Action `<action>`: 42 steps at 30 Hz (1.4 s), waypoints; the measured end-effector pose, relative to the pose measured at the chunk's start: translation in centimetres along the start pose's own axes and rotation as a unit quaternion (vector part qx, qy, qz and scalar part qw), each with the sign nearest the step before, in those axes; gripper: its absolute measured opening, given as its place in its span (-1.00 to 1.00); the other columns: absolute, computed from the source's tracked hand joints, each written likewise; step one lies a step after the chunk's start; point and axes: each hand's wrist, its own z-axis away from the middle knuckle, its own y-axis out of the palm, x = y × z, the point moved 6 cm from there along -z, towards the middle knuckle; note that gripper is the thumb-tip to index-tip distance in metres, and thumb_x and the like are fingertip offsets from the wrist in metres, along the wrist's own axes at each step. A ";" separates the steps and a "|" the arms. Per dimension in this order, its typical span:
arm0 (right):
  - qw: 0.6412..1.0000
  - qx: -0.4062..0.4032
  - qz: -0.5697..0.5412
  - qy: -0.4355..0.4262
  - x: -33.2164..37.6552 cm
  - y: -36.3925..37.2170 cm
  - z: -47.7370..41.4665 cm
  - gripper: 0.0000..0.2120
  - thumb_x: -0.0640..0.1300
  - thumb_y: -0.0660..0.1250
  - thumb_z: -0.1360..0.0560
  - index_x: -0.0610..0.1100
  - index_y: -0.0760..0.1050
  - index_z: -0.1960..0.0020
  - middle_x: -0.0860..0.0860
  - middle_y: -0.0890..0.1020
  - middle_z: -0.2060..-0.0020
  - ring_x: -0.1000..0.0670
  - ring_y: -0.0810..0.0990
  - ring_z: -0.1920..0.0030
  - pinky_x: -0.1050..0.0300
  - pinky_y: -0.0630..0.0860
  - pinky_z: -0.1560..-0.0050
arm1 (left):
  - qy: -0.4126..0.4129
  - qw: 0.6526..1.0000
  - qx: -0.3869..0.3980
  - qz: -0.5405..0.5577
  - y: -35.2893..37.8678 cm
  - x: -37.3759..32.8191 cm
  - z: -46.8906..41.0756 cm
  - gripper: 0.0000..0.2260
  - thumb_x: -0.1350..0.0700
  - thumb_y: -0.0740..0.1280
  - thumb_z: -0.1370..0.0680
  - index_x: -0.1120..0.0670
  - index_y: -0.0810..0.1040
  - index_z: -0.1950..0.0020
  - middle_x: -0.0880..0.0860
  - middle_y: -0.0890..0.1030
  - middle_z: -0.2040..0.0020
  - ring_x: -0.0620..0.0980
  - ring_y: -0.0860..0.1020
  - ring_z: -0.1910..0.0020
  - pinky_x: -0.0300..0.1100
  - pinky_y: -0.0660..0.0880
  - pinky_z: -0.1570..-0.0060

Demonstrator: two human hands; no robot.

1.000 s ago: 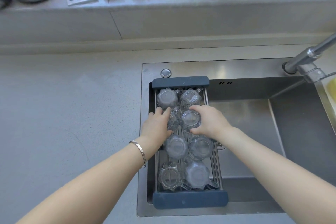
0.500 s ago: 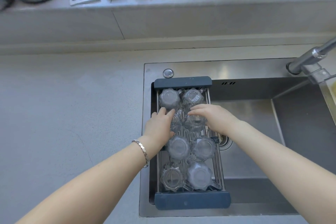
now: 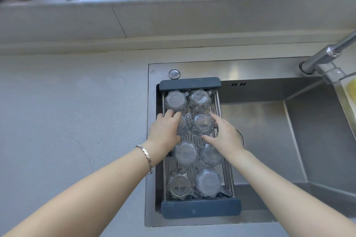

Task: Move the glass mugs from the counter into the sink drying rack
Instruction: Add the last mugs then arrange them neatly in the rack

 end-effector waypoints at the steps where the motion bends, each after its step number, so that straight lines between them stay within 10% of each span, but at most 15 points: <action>1: 1.000 0.000 0.000 0.000 -0.1 -0.1 -0.1 -0.26 -0.03 0.49 -0.35 -0.04 0.22 -0.43 -0.05 0.47 -0.32 -0.07 0.44 -0.30 0.02 0.40 -0.26 | 0.004 1.000 -0.003 0.002 0.1 0.1 0.0 -0.42 0.09 0.39 -0.46 0.06 0.24 -0.41 0.07 0.36 -0.33 0.14 0.41 -0.17 -0.04 0.50 -0.01; 10: 0.999 0.028 0.015 -0.015 0.8 -2.1 -1.6 -0.24 0.15 0.45 -0.33 -0.08 0.24 -0.40 -0.10 0.45 -0.33 -0.11 0.40 -0.32 -0.05 0.38 -0.30 | 0.026 0.995 -0.062 0.070 0.1 0.0 2.8 -0.46 0.19 0.27 -0.52 0.06 0.20 -0.48 0.11 0.19 -0.51 0.13 0.24 -0.43 0.00 0.30 -0.37; 15: 0.996 -0.006 -0.090 0.018 3.1 -4.3 -4.5 -0.43 0.02 0.32 -0.47 -0.02 0.24 -0.42 -0.08 0.49 -0.23 -0.09 0.47 -0.17 0.14 0.35 -0.12 | 0.093 0.983 -0.129 0.088 -0.3 -1.0 4.5 -0.62 0.31 0.41 -0.36 0.19 0.56 -0.18 0.21 0.52 -0.27 0.23 0.54 -0.17 0.10 0.57 -0.06; 25: 0.996 0.025 -0.082 0.021 3.8 -4.0 -3.2 -0.42 -0.03 0.31 -0.49 -0.08 0.19 -0.44 -0.13 0.45 -0.32 -0.13 0.41 -0.31 0.05 0.36 -0.24 | 0.105 0.990 -0.046 0.086 0.2 -1.0 5.8 -0.69 0.23 0.28 -0.50 0.19 0.50 -0.24 0.14 0.56 -0.14 0.16 0.51 -0.10 0.02 0.50 -0.08; 33: 0.994 0.070 0.077 0.032 -0.8 0.6 6.5 -0.38 0.03 0.33 -0.45 -0.08 0.18 -0.43 -0.06 0.36 -0.35 -0.12 0.32 -0.33 0.02 0.30 -0.32 | -0.009 0.995 0.095 -0.025 4.1 -2.8 6.6 -0.29 -0.13 0.33 -0.49 0.02 0.04 -0.51 0.10 0.23 -0.45 0.19 0.37 -0.30 0.03 0.43 -0.16; 42: 0.990 0.054 0.125 0.027 -1.1 1.2 5.9 -0.23 0.10 0.42 -0.36 0.04 0.12 -0.45 0.03 0.38 -0.34 -0.11 0.30 -0.32 -0.01 0.40 -0.23 | 0.009 0.997 0.079 -0.020 2.7 -3.4 7.0 -0.51 0.15 0.36 -0.50 0.07 0.25 -0.37 0.12 0.37 -0.31 0.21 0.49 -0.11 -0.01 0.51 -0.01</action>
